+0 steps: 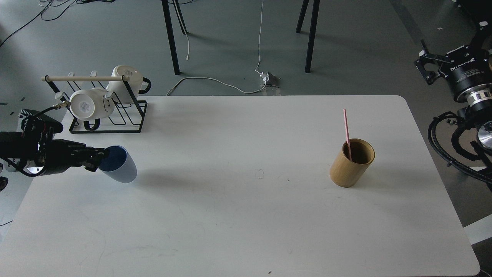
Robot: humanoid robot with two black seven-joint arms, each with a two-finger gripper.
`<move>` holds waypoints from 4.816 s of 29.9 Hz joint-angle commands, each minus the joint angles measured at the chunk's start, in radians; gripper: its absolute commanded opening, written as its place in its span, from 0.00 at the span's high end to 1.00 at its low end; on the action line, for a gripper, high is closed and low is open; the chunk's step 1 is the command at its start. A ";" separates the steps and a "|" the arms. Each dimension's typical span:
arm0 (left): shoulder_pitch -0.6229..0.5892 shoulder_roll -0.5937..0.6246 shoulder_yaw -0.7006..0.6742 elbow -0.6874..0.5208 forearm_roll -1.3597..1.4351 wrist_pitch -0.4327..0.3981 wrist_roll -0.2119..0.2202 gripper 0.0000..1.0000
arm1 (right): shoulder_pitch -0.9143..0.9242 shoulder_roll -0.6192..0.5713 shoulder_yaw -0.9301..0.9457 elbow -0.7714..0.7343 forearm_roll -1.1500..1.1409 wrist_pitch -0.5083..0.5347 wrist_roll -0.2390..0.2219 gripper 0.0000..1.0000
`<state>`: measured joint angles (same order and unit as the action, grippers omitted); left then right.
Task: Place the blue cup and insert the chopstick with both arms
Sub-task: 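Carry the blue cup toward the table center and lower it, then open the left gripper and withdraw it from the blue cup, then reach the right gripper to the red stick in the tan cup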
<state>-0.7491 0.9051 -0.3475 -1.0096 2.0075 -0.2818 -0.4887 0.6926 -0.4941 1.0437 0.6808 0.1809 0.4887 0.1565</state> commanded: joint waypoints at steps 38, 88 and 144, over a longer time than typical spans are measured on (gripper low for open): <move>-0.248 -0.617 0.134 -0.063 0.174 -0.207 0.088 0.93 | 0.028 -0.158 0.015 0.042 0.002 0.000 0.000 0.00; -0.303 -0.658 -0.283 0.446 -1.935 -0.207 0.082 0.01 | -0.048 -0.641 -0.215 0.792 -1.197 -0.166 -0.003 0.01; -0.292 -0.658 -0.298 0.572 -2.103 -0.207 0.122 0.01 | 0.050 -0.280 -0.636 0.597 -1.919 -0.297 -0.002 1.00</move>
<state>-1.0378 0.2470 -0.6530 -0.4383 -0.0949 -0.4887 -0.3694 0.7400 -0.7320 0.4069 1.2442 -1.7382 0.1918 0.1554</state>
